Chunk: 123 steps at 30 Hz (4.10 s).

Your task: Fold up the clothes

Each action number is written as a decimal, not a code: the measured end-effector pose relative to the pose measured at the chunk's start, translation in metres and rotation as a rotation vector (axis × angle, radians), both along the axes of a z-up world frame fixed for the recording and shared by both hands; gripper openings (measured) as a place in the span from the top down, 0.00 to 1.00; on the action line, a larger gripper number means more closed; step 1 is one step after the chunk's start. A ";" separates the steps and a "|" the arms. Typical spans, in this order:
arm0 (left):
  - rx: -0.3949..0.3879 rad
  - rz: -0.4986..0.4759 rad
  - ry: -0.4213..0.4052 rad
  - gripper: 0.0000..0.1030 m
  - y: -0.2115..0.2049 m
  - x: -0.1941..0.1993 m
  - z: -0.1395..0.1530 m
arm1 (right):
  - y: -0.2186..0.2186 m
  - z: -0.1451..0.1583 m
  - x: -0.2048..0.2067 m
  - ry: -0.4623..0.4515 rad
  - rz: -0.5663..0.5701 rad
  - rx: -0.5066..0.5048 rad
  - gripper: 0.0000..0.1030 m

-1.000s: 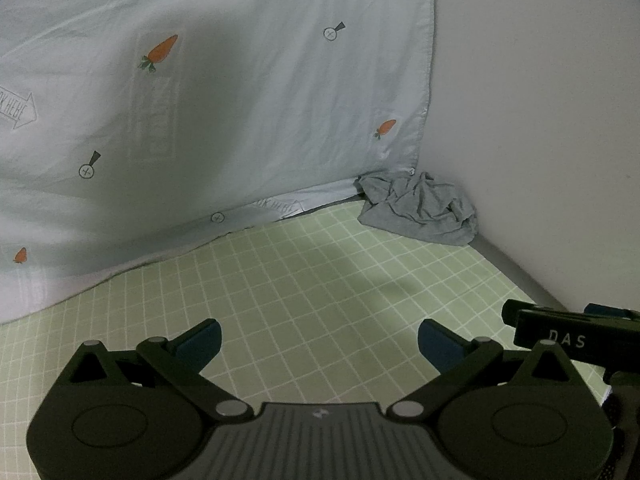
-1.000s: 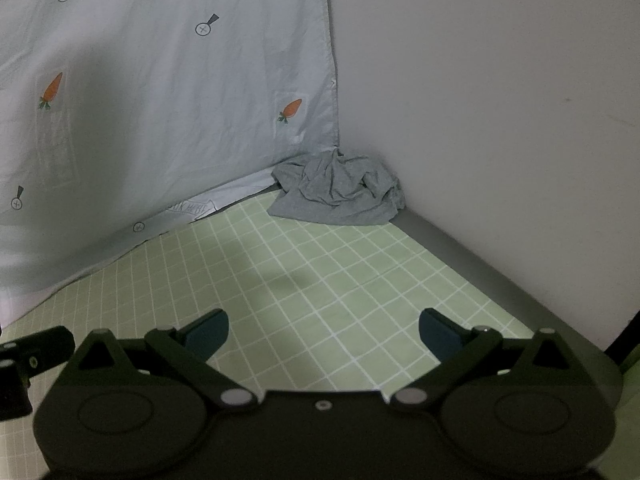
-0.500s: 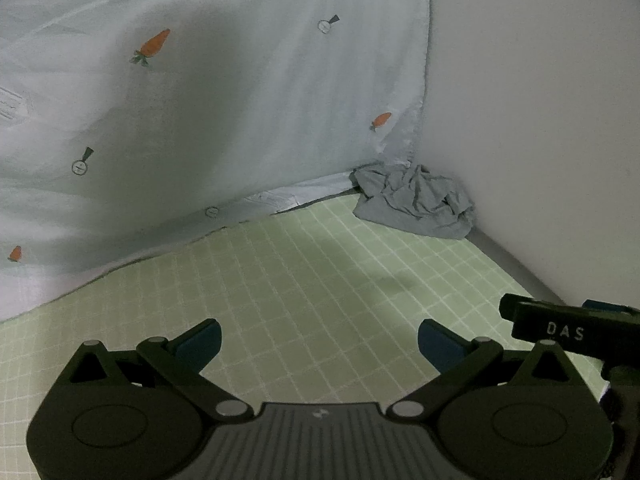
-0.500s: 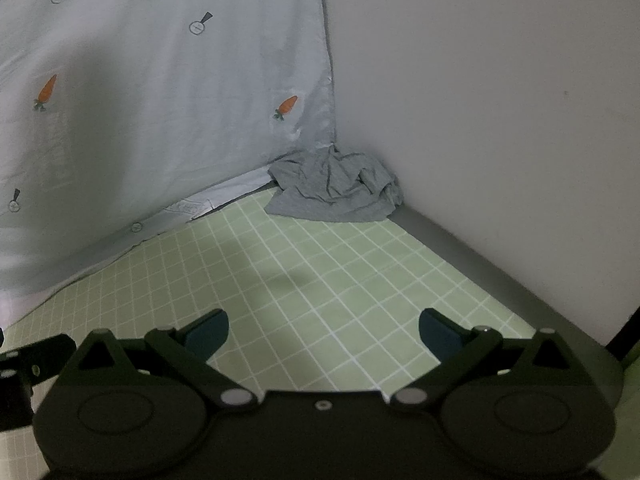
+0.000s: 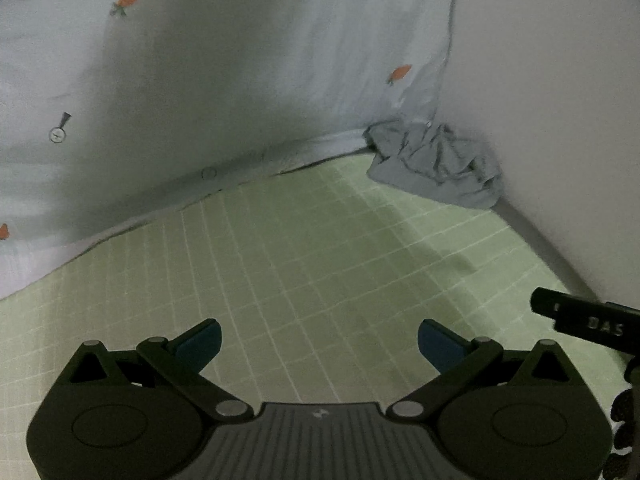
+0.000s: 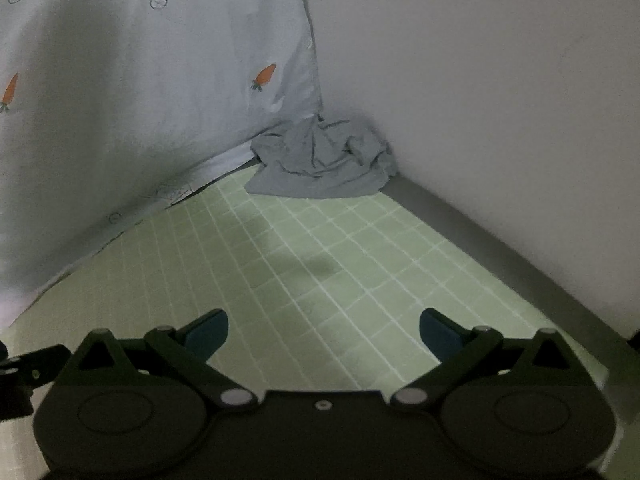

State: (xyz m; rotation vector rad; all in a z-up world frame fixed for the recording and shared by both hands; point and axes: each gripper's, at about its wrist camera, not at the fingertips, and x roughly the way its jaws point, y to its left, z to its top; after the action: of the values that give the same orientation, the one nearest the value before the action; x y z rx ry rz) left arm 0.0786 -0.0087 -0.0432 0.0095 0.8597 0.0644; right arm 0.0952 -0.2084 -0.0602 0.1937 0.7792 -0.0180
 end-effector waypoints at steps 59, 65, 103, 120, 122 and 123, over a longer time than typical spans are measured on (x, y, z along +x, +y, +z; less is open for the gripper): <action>-0.094 0.598 0.166 1.00 0.201 -0.185 -0.049 | 0.194 -0.055 -0.107 0.119 0.946 0.112 0.80; -0.131 0.748 0.126 0.97 0.239 -0.254 -0.037 | 0.188 -0.024 -0.097 0.041 0.684 0.130 0.56; -0.219 0.965 -0.106 0.56 0.268 -0.321 -0.021 | 0.326 -0.020 -0.117 0.089 0.934 0.001 0.39; -0.201 0.471 0.106 0.28 0.169 -0.146 -0.056 | 0.127 -0.064 -0.064 0.103 0.331 0.061 0.25; -0.199 0.465 0.134 0.27 0.164 -0.130 -0.063 | 0.117 -0.071 -0.055 0.121 0.298 0.086 0.24; -0.193 0.466 0.149 0.27 0.163 -0.122 -0.067 | 0.113 -0.075 -0.051 0.129 0.287 0.097 0.24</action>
State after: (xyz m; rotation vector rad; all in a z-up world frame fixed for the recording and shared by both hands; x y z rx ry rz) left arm -0.0436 0.1542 -0.1106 -0.3717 1.0008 0.4210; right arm 0.0443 -0.0953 -0.1355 0.1728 0.9318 0.2817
